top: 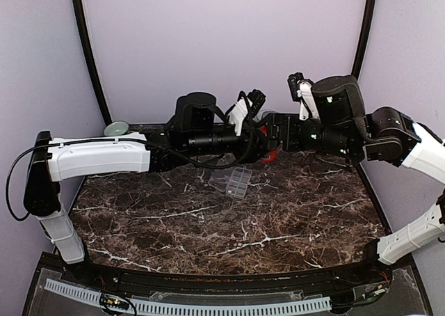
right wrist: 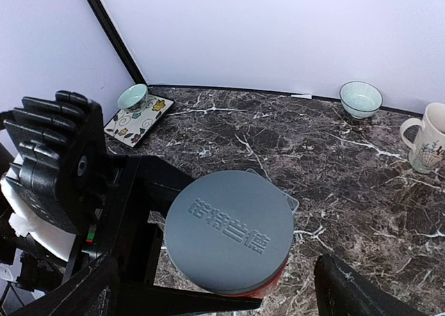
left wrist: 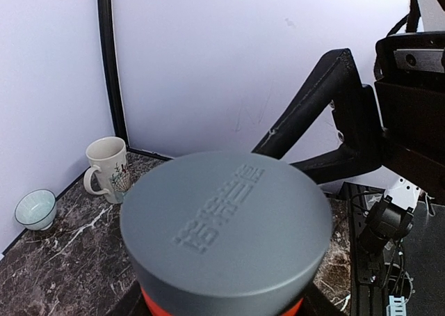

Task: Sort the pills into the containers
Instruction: Screw the lid of the pill bottle onto the pill bottle, then place the pill bottle at the center of the board.

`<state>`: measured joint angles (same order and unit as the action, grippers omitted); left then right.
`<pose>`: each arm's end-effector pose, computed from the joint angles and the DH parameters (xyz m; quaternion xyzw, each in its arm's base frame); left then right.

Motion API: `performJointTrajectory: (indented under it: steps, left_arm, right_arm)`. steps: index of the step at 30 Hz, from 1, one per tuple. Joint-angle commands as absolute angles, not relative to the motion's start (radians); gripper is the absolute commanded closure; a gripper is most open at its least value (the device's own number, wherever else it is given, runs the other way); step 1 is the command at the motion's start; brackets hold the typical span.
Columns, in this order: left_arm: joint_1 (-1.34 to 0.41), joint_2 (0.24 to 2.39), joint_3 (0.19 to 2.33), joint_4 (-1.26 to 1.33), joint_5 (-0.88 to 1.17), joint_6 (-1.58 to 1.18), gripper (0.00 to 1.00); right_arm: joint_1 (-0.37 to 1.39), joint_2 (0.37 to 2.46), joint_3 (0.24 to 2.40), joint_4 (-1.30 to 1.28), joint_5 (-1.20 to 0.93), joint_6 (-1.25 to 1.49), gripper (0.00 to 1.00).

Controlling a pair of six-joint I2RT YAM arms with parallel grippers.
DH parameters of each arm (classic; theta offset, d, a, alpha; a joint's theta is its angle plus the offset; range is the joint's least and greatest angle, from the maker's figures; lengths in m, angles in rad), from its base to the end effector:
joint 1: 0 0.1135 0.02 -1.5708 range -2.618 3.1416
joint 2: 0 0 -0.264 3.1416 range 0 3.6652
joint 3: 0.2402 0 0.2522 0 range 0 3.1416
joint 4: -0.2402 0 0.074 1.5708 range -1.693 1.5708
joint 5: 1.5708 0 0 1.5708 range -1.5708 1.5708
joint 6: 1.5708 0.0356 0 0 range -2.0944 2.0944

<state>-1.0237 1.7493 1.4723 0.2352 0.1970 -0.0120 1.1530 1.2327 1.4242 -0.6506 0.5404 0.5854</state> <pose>0.2166 -0.3689 0.3595 0.4076 0.5953 -0.4026 0.5634 0.1203 0.2258 0.4218 -0.0940 0.8253 0.2421 0.5014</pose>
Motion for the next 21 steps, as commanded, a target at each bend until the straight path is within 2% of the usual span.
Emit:
performJointTrajectory:
  steps: [1, 13, 21]
  left_arm:
    - [-1.008, 1.662, 1.463, 0.346, 0.171, -0.03, 1.0]
    - [-0.969, 1.63, 1.407, 0.379, 0.138, -0.035, 1.0]
    - [-0.903, 1.555, 1.252, 0.466, -0.005, -0.028, 1.0]
  right_arm:
    - [1.139, 1.216, 1.39, -0.689, 0.512, 0.568, 0.02]
    - [1.121, 1.177, 1.365, -0.654, 0.477, 0.54, 0.02]
    - [1.098, 1.145, 1.324, -0.637, 0.501, 0.538, 0.02]
